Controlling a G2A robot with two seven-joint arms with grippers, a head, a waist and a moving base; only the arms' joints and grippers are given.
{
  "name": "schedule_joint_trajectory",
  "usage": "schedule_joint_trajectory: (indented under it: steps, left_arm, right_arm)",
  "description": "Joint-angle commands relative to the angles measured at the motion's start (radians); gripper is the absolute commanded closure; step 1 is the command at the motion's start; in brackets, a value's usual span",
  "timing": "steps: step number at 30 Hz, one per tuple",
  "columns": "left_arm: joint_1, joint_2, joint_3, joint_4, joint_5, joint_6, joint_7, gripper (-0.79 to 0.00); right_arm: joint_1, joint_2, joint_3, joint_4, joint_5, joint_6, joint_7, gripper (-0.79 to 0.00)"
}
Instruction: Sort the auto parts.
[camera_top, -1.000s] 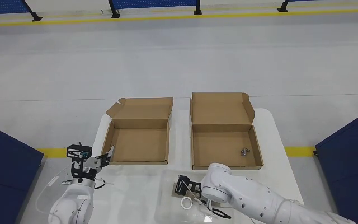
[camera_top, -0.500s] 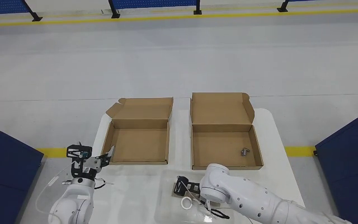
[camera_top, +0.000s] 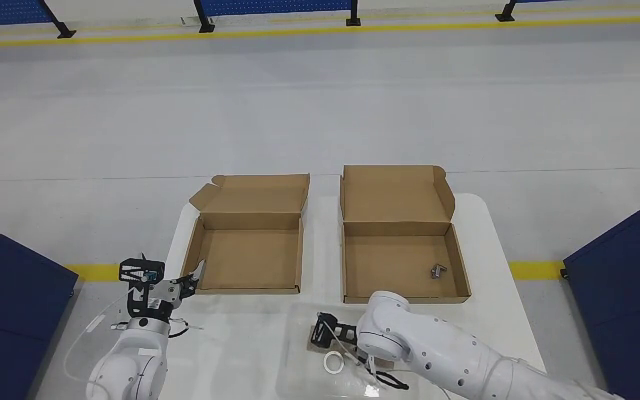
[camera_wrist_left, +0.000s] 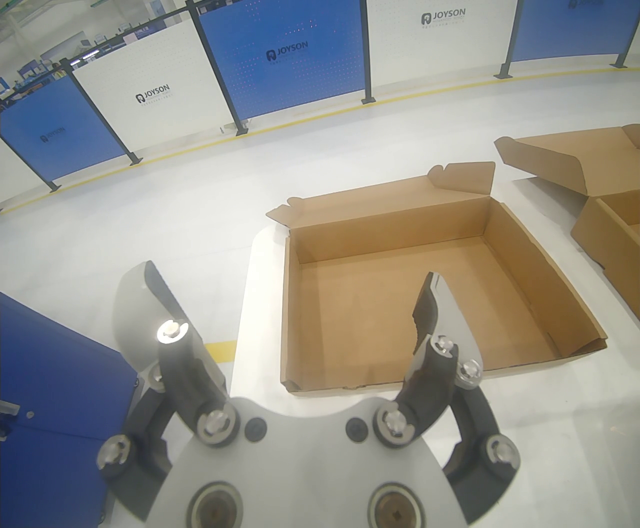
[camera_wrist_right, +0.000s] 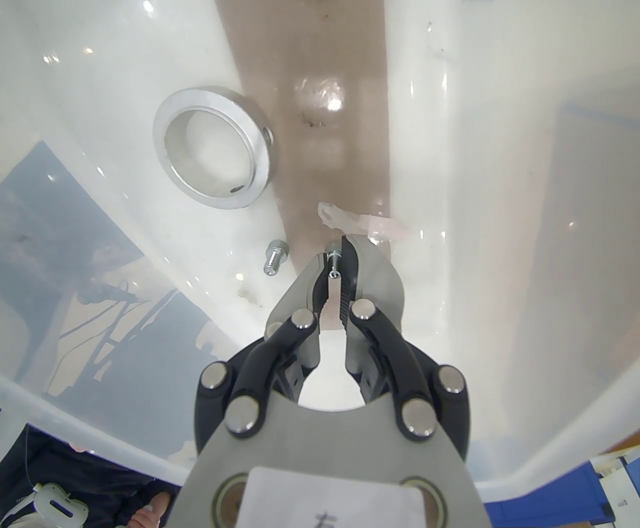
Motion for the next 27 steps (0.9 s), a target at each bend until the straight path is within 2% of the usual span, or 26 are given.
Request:
schedule_joint_trajectory:
  steps: [1,6,23,27]
  left_arm:
    - [0.000,0.000,0.000,0.000,0.000,0.000,0.000,-0.785]
    - [0.000,0.000,0.000,0.000,0.000,0.000,0.000,-0.785]
    - [0.000,0.000,0.000,0.000,0.000,0.000,0.000,-0.785]
    - [0.000,0.000,0.000,0.000,0.000,0.000,0.000,-0.785]
  right_arm:
    - [-0.002,0.004,0.013,-0.022,-0.007,0.010,0.020,0.000]
    - [-0.019,0.027,0.079,-0.100,0.018,0.020,0.079,0.000]
    - [-0.022,0.027,0.080,-0.100,0.020,0.019,0.070,0.000]
    - [-0.035,0.041,0.153,-0.095,0.120,-0.018,0.024,0.000]
